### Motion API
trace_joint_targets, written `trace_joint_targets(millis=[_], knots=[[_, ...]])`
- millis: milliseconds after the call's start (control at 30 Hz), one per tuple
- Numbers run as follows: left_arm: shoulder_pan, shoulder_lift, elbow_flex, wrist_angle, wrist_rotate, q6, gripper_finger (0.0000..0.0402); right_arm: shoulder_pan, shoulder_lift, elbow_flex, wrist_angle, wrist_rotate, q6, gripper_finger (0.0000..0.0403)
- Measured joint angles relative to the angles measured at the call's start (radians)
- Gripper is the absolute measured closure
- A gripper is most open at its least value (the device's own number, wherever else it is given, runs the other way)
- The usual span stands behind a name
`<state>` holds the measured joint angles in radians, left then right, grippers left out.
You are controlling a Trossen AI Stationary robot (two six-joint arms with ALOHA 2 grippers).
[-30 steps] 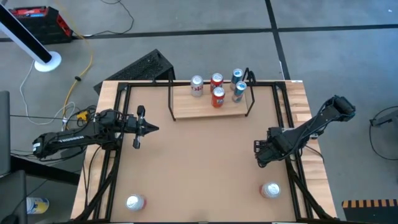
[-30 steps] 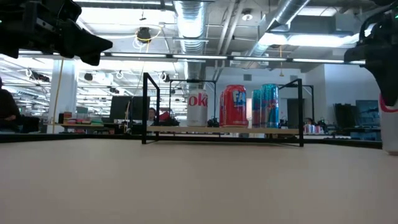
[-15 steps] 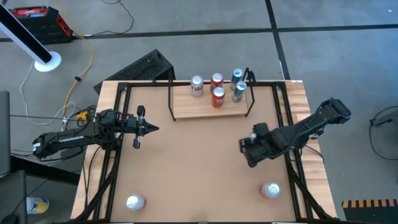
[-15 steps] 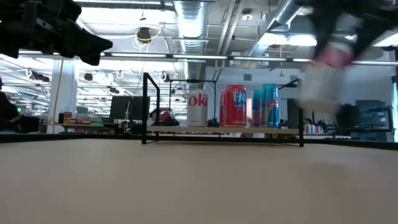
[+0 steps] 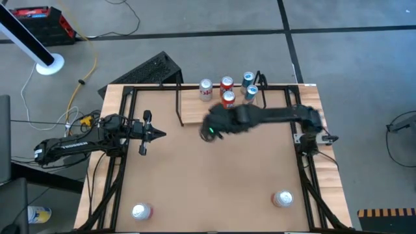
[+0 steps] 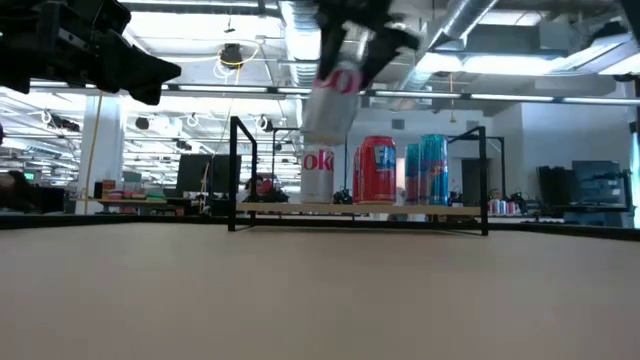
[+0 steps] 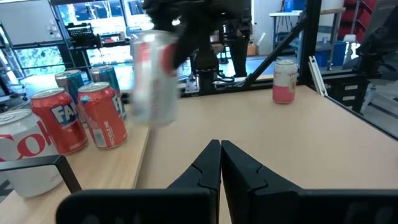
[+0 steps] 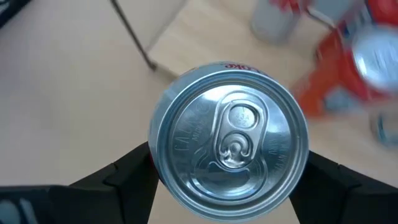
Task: Place canned beverage on shelf
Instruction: Put the silver soda can on the shelf aligned with the other silver soda can on the shelf
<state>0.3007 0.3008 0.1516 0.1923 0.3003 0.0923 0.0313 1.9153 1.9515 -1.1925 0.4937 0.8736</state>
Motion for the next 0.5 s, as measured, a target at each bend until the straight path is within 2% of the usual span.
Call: trace_joint_targets(millis=[267, 500], knots=[[0.0, 0.0, 0.0, -0.003, 0.0, 0.001, 0.0401, -0.173, 0.217, 0.252, 0.015, -0.139, -0.248, 0.009], [0.0, 0.0, 0.0, -0.008, 0.0, 0.001, 0.0402, -0.253, 0.301, 0.34, 0.003, -0.205, -0.328, 0.009]])
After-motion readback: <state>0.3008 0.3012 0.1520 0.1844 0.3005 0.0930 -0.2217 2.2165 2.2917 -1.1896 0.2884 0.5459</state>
